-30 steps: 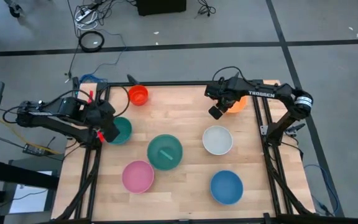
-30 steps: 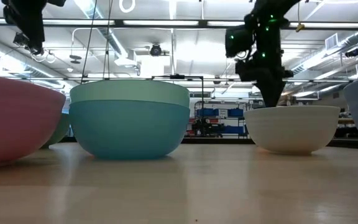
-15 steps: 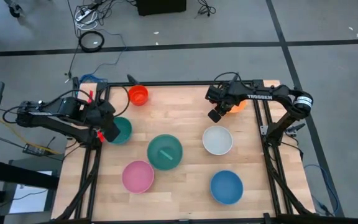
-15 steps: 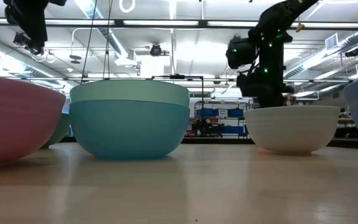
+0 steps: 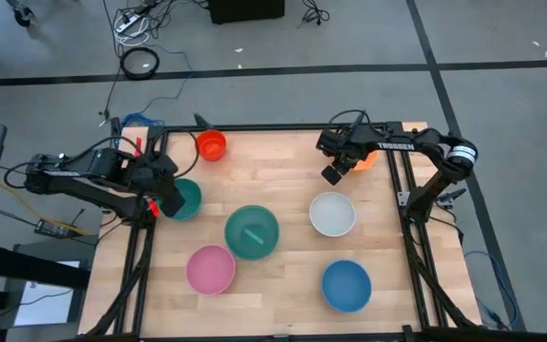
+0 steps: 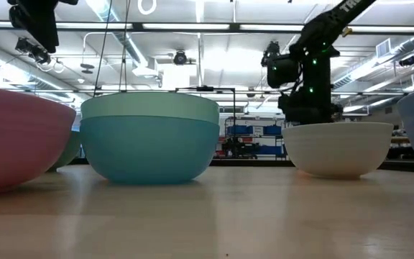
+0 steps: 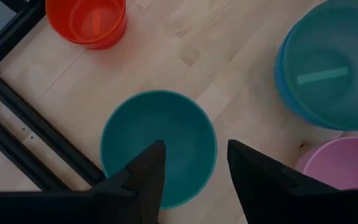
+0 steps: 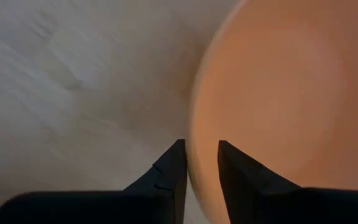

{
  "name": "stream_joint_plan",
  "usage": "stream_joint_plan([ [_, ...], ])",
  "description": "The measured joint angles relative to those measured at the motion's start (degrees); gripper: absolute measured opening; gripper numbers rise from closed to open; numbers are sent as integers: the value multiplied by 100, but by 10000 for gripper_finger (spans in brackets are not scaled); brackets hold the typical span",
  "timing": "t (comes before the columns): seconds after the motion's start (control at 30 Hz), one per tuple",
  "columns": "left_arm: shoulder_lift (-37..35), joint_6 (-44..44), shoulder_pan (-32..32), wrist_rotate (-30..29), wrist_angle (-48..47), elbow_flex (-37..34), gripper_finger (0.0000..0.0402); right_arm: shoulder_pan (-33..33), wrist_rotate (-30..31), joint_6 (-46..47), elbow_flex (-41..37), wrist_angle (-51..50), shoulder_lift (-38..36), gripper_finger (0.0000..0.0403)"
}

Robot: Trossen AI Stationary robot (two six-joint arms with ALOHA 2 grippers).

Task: Nest bowls inside each other
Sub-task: Stack the yellow bowl on top of the light green bowl

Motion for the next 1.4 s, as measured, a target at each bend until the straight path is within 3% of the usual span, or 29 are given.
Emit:
stream_joint_plan([
  [0.2, 0, 2, 0, 3, -3, 0, 182, -136, -283, -319, -346, 486, -4, 11],
  [0.5, 0, 2, 0, -27, -7, 0, 182, 61, -85, -505, -39, 500, -414, 1],
  [0.67, 0, 2, 0, -170, -11, 0, 182, 599, -528, -486, 461, 981, -1065, 1],
  [0.9, 1, 2, 0, -228, -13, 0, 182, 1965, -1019, -325, 1184, 2173, -1445, 0],
  [1.1, 0, 4, 0, -304, -13, 0, 182, 2906, -1084, -280, 1731, 2785, -870, 0],
  [1.4, 0, 64, 0, -302, -12, 1, 182, 3612, -1156, -330, 2497, 2732, 526, 0],
])
